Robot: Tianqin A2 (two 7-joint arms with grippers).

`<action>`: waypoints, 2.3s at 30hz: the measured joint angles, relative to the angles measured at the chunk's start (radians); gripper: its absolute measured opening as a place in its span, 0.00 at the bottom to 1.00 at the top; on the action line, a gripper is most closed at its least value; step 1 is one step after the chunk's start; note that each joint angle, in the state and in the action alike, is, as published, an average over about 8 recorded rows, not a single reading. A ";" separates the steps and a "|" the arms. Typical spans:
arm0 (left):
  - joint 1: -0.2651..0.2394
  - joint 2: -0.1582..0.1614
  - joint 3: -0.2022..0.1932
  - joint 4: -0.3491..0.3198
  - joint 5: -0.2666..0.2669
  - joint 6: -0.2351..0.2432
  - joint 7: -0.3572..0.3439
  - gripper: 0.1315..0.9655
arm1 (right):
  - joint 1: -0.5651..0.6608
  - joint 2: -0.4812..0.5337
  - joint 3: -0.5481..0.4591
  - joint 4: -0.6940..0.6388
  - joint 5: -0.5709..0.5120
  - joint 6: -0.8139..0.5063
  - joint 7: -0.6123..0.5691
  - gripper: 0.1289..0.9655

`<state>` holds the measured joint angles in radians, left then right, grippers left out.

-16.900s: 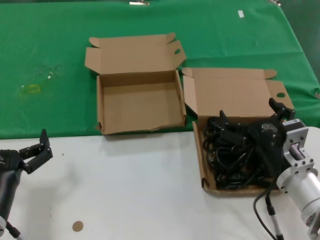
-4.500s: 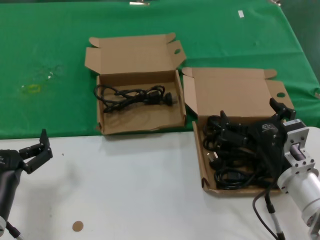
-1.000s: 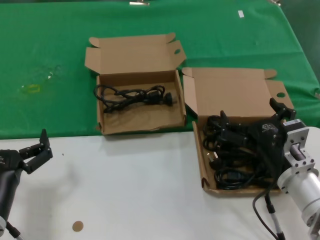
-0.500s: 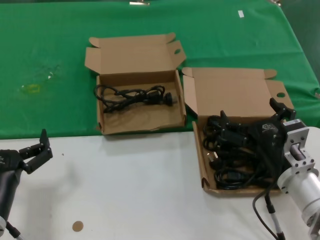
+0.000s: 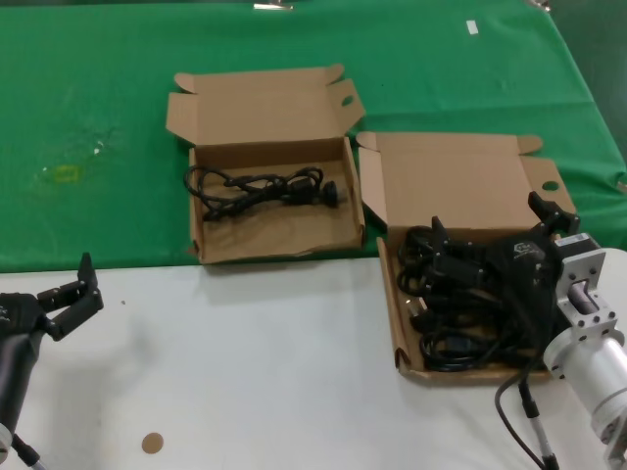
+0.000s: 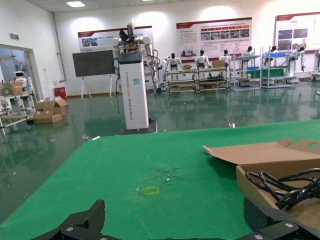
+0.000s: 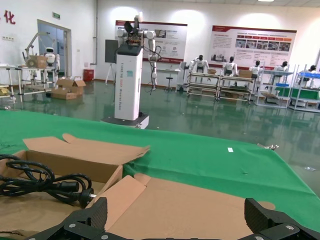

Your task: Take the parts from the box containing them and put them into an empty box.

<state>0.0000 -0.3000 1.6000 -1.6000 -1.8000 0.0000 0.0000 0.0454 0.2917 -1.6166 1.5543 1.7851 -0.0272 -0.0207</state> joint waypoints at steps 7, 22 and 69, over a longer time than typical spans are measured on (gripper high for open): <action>0.000 0.000 0.000 0.000 0.000 0.000 0.000 1.00 | 0.000 0.000 0.000 0.000 0.000 0.000 0.000 1.00; 0.000 0.000 0.000 0.000 0.000 0.000 0.000 1.00 | 0.000 0.000 0.000 0.000 0.000 0.000 0.000 1.00; 0.000 0.000 0.000 0.000 0.000 0.000 0.000 1.00 | 0.000 0.000 0.000 0.000 0.000 0.000 0.000 1.00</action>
<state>0.0000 -0.3000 1.6000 -1.6000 -1.8000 0.0000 0.0000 0.0454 0.2917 -1.6166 1.5543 1.7851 -0.0272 -0.0207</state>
